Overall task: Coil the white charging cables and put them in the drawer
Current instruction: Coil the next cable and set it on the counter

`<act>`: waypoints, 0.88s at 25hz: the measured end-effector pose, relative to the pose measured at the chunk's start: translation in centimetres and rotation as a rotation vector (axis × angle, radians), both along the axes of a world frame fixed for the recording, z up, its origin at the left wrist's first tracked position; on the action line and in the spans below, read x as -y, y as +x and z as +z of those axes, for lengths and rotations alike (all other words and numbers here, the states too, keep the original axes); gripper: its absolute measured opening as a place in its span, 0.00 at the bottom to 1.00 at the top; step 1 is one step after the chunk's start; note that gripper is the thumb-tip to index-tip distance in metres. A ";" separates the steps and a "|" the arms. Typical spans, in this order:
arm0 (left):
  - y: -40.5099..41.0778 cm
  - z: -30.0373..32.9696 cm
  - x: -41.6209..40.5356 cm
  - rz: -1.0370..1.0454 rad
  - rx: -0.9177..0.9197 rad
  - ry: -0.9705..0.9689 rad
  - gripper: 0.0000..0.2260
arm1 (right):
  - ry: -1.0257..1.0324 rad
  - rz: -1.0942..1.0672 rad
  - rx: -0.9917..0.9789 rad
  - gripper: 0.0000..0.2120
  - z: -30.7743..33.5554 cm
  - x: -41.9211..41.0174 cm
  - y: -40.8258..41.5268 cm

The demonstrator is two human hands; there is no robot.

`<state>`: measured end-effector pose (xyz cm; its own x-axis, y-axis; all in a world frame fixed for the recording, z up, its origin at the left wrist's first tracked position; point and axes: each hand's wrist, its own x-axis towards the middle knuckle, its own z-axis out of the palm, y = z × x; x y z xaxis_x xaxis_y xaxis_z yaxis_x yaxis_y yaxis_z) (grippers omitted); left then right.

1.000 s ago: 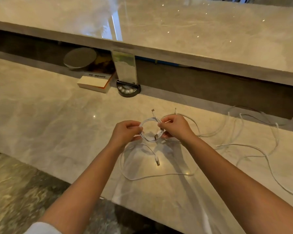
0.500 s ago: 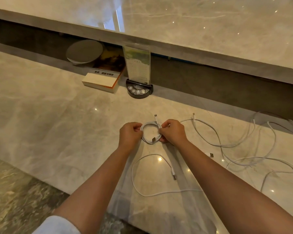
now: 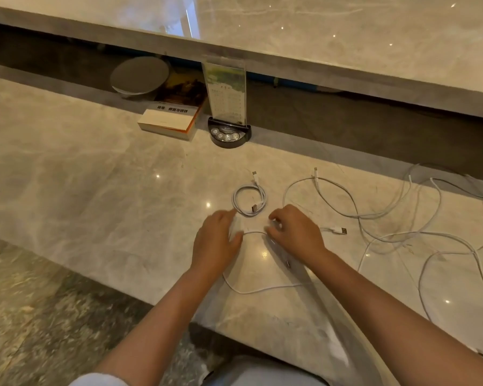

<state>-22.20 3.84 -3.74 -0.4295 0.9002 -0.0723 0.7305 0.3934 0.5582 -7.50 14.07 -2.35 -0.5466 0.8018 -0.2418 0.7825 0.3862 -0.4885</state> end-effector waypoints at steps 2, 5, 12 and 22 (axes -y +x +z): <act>0.9 -0.6 2.2 -0.089 -0.199 -0.111 0.20 | 0.098 0.124 0.104 0.15 -0.6 1.9 1.0; 1.6 -0.4 2.5 -0.055 -0.239 -0.160 0.07 | 0.106 0.136 0.101 0.07 -1.1 3.1 1.3; 3.3 6.0 -0.3 0.131 0.780 0.033 0.05 | -0.263 -0.295 -0.353 0.05 4.0 -0.1 5.5; 8.6 12.5 -4.9 -0.332 0.779 -0.103 0.09 | -0.062 -0.743 -0.753 0.03 13.5 -4.1 19.6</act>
<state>-13.55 8.72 8.80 0.0619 0.9435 -0.3257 0.2390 0.3028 0.9226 12.11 18.12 11.19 0.0505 0.9940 -0.0969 0.2991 -0.1076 -0.9481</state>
